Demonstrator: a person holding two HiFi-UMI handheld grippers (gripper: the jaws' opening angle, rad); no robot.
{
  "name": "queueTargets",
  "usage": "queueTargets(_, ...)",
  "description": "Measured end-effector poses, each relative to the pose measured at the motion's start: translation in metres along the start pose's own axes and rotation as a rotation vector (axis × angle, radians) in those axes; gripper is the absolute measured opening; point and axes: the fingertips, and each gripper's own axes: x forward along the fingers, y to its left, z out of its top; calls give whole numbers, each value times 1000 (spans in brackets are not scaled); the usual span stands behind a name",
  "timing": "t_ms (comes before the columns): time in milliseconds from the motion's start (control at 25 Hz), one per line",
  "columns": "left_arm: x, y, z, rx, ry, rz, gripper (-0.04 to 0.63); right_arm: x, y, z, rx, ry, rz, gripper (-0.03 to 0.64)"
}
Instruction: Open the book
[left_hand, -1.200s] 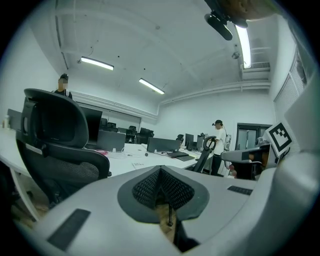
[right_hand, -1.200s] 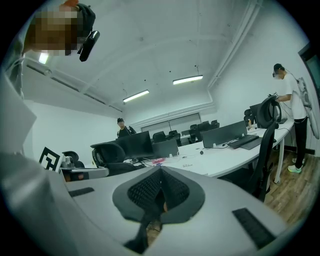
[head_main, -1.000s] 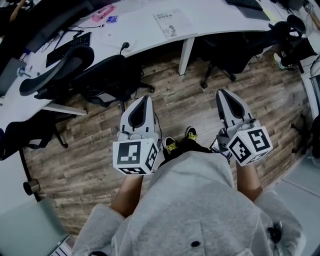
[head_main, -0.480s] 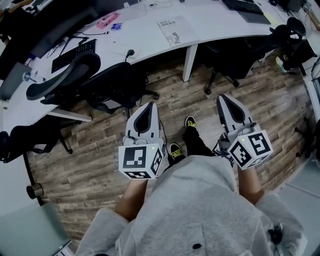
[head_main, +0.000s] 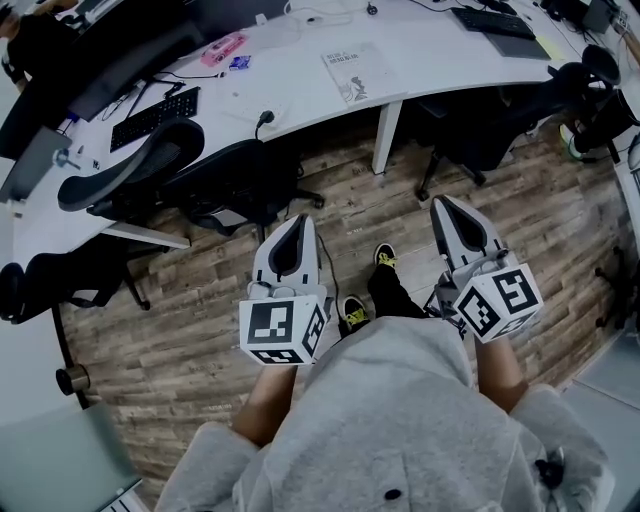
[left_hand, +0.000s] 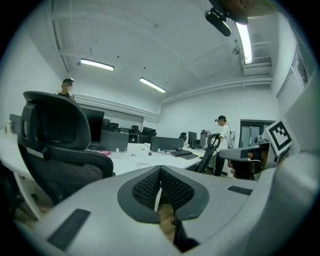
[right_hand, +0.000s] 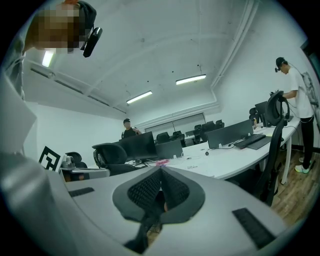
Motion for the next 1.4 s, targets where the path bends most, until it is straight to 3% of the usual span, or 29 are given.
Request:
queueTargets(760,91,-8,5,5,49,-15,11,51,-77,1,51,28,-13,26)
queueTargets(1400,181,-4,39,38,54,14,11,109,-146,30,56,24,12,26)
